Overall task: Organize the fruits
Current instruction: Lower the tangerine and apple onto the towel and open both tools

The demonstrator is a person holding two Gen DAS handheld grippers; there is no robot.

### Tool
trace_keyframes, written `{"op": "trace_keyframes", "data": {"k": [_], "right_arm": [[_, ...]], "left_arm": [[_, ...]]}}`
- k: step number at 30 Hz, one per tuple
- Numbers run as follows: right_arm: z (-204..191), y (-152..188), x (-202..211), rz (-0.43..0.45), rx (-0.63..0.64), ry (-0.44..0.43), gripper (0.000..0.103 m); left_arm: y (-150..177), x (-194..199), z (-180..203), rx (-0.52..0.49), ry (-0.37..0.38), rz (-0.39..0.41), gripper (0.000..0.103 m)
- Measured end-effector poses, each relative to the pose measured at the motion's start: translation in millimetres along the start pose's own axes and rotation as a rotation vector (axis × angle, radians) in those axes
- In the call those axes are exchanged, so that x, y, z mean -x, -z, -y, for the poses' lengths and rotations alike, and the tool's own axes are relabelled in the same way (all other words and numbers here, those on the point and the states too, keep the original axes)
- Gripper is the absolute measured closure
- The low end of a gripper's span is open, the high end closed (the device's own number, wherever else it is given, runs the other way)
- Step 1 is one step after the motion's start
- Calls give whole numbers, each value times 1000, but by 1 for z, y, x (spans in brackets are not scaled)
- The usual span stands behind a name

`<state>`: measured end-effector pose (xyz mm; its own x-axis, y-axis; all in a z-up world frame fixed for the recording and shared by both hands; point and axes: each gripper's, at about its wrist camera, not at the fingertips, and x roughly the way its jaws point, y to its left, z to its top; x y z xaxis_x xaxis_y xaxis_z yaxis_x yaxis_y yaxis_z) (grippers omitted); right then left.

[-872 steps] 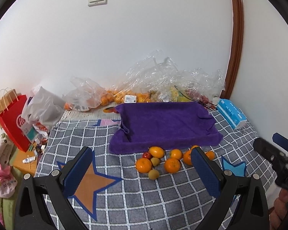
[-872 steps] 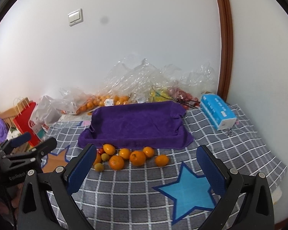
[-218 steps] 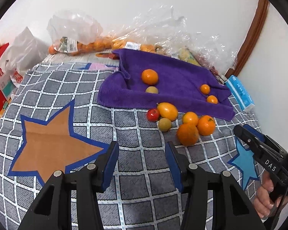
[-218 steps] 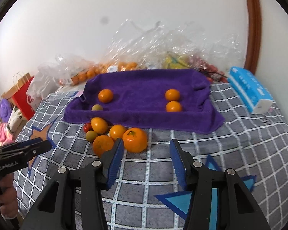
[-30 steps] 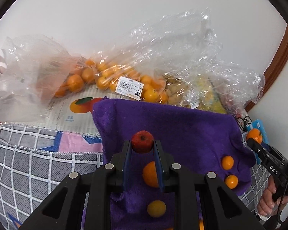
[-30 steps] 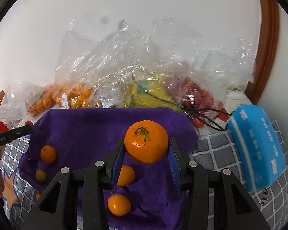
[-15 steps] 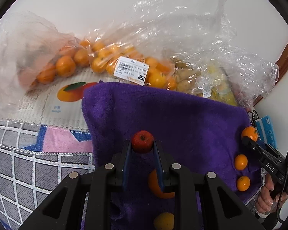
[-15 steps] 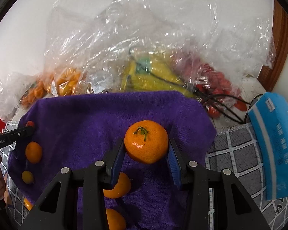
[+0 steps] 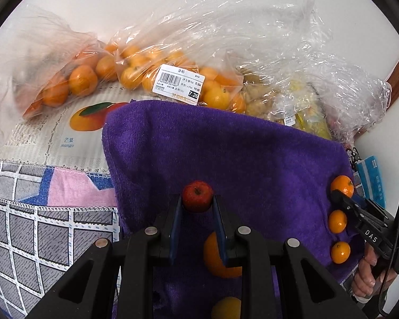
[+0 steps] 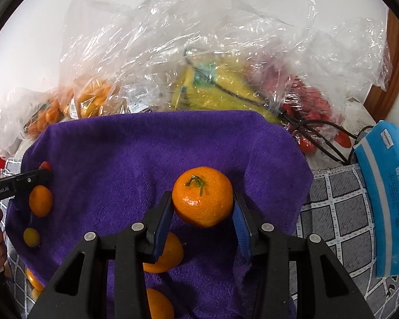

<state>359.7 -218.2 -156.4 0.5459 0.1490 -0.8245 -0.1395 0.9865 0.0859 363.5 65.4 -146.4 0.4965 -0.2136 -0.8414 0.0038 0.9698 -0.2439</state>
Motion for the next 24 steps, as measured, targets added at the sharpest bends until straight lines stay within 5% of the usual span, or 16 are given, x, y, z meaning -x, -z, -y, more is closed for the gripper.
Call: {"op": "trace_keyframes", "data": {"k": [9,24], "right_arm": [[-2,-6,30,55,7,6,48],[-26,14,118,190,4,31,44]], "left_arm": [[-2,8,3,-12,-24,-14,70],[22,96,8,-45,-46,128,65]]}}
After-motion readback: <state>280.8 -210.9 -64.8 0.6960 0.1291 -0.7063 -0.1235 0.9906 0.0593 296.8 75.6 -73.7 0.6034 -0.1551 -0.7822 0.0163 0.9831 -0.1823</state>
